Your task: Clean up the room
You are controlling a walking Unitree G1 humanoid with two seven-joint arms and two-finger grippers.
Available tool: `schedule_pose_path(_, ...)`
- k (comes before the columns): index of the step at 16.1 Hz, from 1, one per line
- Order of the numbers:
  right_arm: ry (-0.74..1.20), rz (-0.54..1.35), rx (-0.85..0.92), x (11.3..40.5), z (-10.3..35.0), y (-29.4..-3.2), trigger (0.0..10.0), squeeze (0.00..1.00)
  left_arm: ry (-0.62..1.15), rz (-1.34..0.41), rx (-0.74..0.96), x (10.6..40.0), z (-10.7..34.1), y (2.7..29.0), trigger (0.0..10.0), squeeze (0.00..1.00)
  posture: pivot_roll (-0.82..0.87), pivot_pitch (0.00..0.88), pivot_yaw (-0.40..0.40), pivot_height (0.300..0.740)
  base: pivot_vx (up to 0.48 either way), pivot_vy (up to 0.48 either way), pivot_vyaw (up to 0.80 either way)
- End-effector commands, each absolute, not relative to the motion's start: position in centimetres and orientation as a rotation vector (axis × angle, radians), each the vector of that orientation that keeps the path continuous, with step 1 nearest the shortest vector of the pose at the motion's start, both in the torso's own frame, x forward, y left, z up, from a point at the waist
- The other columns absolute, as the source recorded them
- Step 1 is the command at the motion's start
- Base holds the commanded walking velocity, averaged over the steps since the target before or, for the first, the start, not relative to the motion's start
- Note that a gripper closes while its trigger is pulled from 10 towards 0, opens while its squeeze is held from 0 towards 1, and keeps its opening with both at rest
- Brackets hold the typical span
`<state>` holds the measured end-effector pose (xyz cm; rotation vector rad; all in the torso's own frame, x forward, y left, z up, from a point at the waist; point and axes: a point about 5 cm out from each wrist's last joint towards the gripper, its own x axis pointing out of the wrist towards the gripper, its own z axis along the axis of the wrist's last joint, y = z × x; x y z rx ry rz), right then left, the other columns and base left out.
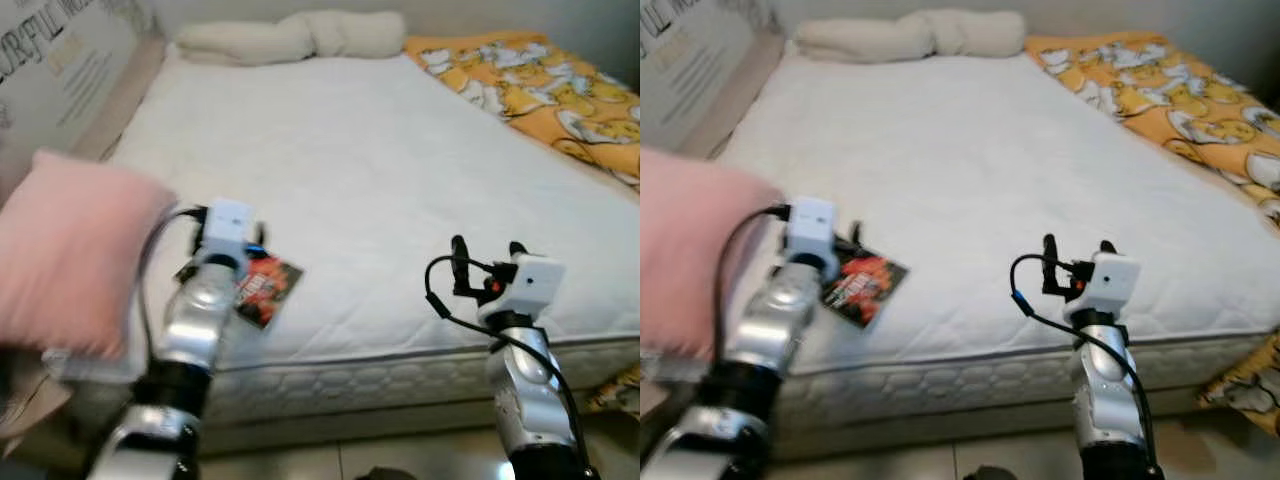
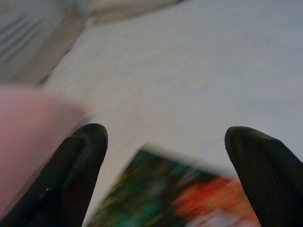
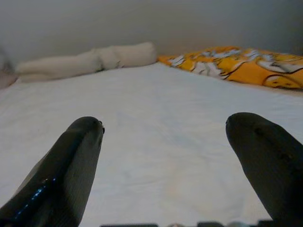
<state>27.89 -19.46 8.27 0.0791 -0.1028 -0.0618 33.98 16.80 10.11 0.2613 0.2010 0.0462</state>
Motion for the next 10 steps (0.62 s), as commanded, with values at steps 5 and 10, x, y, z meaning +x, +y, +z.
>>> schedule_pose_path(5,-0.094,0.01,0.105,25.8,8.8,-18.1,10.0,0.15,0.389,0.018,0.443,32.5,6.0,19.7,10.0,0.0,-0.05,0.131,-0.012,0.736,0.0,0.0,0.0)
schedule_pose_path(10,-0.017,0.027,0.102,22.1,8.6,-17.9,10.0,0.16,0.588,-0.152,0.106,29.1,1.1,14.8,10.0,0.0,-0.08,0.27,-0.009,0.736,0.0,0.0,0.0)
